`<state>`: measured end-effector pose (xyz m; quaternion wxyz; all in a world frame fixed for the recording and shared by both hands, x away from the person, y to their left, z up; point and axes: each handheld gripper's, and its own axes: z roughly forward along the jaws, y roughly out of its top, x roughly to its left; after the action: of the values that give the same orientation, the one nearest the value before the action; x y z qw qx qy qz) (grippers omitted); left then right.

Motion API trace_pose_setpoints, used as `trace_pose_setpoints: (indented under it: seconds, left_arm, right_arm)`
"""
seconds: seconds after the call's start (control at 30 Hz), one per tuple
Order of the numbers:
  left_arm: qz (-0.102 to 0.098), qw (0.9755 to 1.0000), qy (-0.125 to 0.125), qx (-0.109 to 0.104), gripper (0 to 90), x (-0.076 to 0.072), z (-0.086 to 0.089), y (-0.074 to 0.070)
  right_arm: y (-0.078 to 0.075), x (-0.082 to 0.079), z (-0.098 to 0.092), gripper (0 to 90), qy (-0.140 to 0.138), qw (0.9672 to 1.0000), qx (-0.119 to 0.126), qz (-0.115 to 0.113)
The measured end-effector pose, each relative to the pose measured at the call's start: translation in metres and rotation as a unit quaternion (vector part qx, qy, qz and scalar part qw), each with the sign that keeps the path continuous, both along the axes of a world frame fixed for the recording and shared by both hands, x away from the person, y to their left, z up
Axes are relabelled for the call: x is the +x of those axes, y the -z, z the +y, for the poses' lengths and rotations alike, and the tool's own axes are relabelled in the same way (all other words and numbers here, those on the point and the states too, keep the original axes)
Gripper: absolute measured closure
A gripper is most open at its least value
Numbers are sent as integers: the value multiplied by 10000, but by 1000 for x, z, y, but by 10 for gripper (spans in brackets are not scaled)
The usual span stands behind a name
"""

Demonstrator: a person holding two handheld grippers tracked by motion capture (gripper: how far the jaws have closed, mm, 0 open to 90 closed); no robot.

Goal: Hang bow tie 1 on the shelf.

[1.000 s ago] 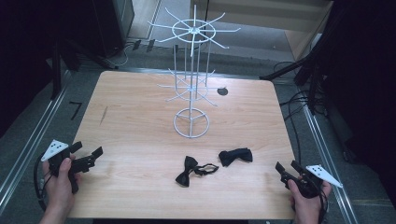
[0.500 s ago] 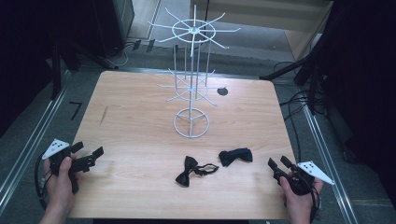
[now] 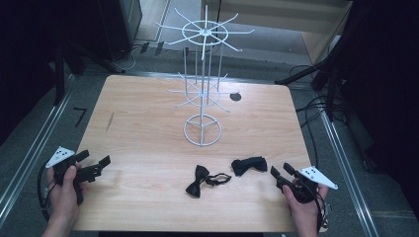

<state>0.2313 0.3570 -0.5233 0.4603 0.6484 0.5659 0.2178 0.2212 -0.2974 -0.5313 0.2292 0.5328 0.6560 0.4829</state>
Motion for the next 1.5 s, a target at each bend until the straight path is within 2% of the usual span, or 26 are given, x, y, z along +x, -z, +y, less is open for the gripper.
trace_pose_setpoints:
  seconds: [0.4, 0.53, 0.67, 1.07, 1.27, 1.5]
  left_arm:
    - [18, 10000, 20, 14, 60, 0, 0, 0]
    - [24, 10000, 32, 25, 60, 0, -1, 0]
    - [23, 10000, 28, 18, 60, 1, -1, 0]
    - [41, 10000, 41, 27, 60, 1, -1, 0]
    - [45, 10000, 43, 26, 60, 1, -1, 0]
    - [43, 10000, 46, 21, 60, 1, -1, 0]
  right_arm:
    - [2, 10, 18, 345, -243, 9997, -65, 75]
    - [7, 19, 28, 273, -435, 9987, -166, 209]
    - [10, 25, 34, 240, -487, 9980, -243, 313]
    - [12, 34, 44, 211, -592, 9967, -416, 361]
    - [14, 39, 49, 187, -737, 9948, -489, 507]
    - [15, 45, 53, 182, -690, 9945, -518, 599]
